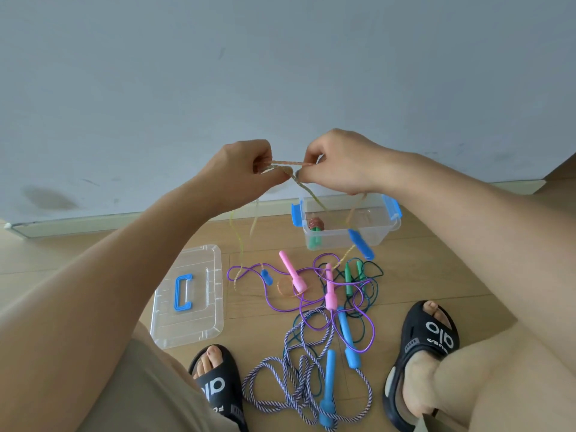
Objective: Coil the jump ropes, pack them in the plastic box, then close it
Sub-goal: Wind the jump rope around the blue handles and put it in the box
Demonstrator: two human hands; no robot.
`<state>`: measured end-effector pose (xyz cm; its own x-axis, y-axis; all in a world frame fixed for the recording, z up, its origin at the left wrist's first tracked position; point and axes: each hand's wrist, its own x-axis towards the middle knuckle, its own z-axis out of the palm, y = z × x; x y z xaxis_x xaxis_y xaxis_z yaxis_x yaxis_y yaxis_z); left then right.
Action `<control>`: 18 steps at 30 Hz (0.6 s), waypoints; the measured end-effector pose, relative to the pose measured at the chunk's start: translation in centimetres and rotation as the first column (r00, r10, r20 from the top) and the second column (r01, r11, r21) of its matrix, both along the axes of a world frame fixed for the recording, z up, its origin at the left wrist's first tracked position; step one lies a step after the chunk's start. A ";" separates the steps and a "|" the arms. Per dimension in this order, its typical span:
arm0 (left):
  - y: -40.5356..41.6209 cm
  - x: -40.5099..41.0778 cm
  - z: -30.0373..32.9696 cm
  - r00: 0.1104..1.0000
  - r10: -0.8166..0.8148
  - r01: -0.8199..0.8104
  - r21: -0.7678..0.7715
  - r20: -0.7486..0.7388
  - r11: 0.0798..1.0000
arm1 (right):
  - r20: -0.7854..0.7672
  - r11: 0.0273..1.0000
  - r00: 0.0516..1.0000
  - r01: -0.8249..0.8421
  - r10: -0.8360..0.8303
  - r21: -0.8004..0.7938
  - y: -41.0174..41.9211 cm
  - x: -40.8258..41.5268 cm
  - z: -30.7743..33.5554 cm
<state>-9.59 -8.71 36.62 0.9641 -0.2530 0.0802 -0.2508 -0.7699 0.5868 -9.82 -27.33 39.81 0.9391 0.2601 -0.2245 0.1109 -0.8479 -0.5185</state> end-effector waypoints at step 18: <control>0.2 -0.1 0.7 0.933 -0.064 0.015 -0.139 -0.355 0.990 | -0.109 0.997 0.993 0.027 -0.034 -0.068 -0.1 -0.1 -1.4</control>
<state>-9.66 -8.47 37.29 0.9244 -0.3019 -0.2333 -0.0336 -0.6734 0.7385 -9.87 -27.45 38.43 0.9150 0.2128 -0.3427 0.0298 -0.8829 -0.4686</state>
